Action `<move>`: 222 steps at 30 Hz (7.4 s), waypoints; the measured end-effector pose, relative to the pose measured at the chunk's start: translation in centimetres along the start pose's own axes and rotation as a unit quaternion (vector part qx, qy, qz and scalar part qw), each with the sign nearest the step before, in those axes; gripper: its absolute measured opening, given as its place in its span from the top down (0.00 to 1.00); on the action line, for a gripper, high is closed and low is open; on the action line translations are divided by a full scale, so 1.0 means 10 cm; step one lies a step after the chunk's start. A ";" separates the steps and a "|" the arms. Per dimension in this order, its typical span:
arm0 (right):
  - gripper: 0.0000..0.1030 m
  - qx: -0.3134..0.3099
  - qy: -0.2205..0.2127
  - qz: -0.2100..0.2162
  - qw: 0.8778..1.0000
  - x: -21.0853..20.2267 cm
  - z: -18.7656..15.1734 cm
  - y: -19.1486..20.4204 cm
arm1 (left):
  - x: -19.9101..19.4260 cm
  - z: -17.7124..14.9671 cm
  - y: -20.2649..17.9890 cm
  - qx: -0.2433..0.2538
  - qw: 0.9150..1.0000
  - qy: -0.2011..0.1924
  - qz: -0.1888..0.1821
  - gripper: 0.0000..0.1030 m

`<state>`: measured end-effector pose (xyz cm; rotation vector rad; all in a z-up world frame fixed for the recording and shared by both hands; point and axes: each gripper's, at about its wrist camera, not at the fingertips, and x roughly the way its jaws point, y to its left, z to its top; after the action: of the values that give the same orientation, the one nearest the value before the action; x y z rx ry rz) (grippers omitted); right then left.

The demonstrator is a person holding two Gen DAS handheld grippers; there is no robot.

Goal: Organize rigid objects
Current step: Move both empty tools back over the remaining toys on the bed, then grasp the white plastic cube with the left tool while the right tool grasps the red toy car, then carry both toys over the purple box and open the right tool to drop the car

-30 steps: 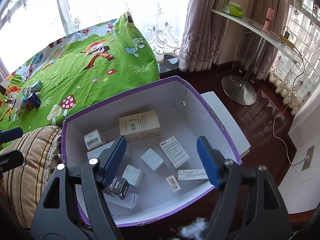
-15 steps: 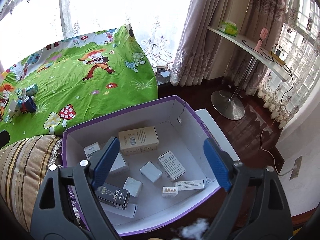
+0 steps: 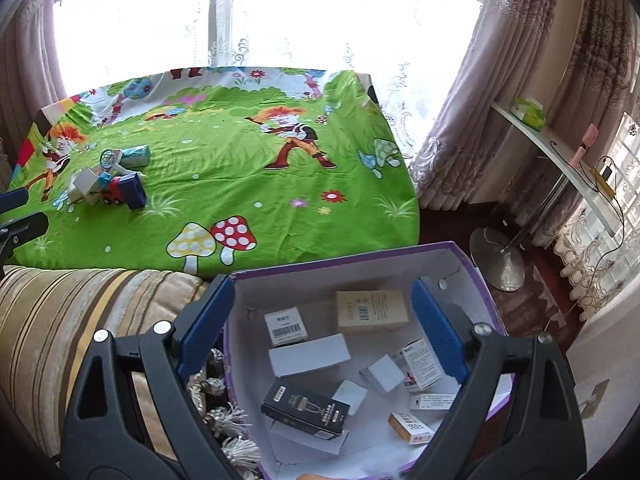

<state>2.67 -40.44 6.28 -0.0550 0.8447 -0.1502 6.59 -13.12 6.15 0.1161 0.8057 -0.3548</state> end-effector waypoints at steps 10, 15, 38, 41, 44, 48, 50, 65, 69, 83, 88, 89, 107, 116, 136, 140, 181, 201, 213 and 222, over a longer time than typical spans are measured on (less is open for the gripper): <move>0.11 0.005 0.020 0.056 0.998 0.17 0.14 0.37 | 0.07 -0.06 0.63 -0.041 0.999 0.020 -0.008 0.10; 0.11 0.002 0.027 0.073 0.997 0.25 0.23 0.51 | 0.18 -0.05 0.90 -0.074 0.997 0.032 -0.006 0.11; 0.11 -0.068 0.033 0.129 0.989 0.65 0.70 1.48 | 1.12 0.28 0.97 -0.018 0.994 0.092 0.051 0.19; 0.11 -0.077 0.035 0.132 0.988 0.70 0.73 1.58 | 1.23 0.31 0.98 -0.007 0.993 0.097 0.060 0.19; 0.11 -0.086 0.037 0.134 0.987 0.75 0.76 1.66 | 1.32 0.31 1.01 -0.002 0.993 0.102 0.061 0.19; 0.11 -0.091 0.042 0.136 0.986 0.81 0.79 1.75 | 1.39 0.31 1.01 0.006 0.993 0.105 0.057 0.20; 0.11 -0.093 0.043 0.137 0.985 0.83 0.80 1.81 | 1.43 0.31 1.02 0.007 0.993 0.110 0.052 0.35; 0.22 -0.079 0.067 0.162 0.981 0.93 0.95 2.20 | 1.33 0.21 1.25 -0.065 0.992 0.108 -0.018 0.54; 0.29 -0.066 0.076 0.182 0.978 0.95 1.03 2.32 | 1.16 0.12 1.35 -0.101 0.989 0.099 -0.036 0.54; 0.45 -0.033 0.137 0.192 0.971 1.34 1.28 2.76 | 0.71 -0.12 1.63 -0.182 0.980 0.058 -0.060 0.54; 0.45 -0.015 0.168 0.187 0.968 1.53 1.32 2.76 | 0.69 -0.18 1.73 -0.204 0.975 0.055 -0.065 0.54; 0.45 -0.012 0.174 0.187 0.967 1.57 1.32 2.76 | 0.69 -0.18 1.73 -0.203 0.975 0.053 -0.066 0.54; 0.45 -0.020 0.203 0.137 0.969 1.90 1.20 2.80 | 0.70 -0.21 1.75 -0.210 0.973 0.053 -0.078 0.54; 0.44 -0.036 0.200 0.138 0.969 1.88 1.22 2.90 | 0.72 -0.22 1.75 -0.211 0.973 0.056 -0.079 0.54; 0.43 -0.089 0.163 0.118 0.976 1.75 1.13 3.01 | 0.70 -0.22 1.74 -0.211 0.974 0.055 -0.070 0.54; 0.43 -0.098 0.146 0.121 0.977 1.60 1.13 2.98 | 0.67 -0.21 1.72 -0.208 0.975 0.053 -0.064 0.55; 0.43 0.024 0.108 0.090 0.990 0.59 0.24 0.37 | 0.44 -0.08 0.19 -0.104 0.983 0.082 -0.130 0.54; 0.43 0.109 0.163 0.042 0.980 1.02 -0.47 -1.04 | 0.49 0.03 -0.81 -0.019 0.978 0.111 -0.177 0.54; 0.43 0.071 0.199 0.073 0.975 1.45 -0.71 -1.10 | 0.58 0.07 -1.23 0.019 0.974 0.128 -0.186 0.54; 0.43 0.058 0.209 0.095 0.972 1.64 -0.86 -1.09 | 0.65 0.09 -1.54 0.047 0.970 0.141 -0.192 0.54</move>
<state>5.78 -53.66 -10.40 0.1740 1.2543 -0.0296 5.93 -29.45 2.54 0.1002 1.0961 -0.7552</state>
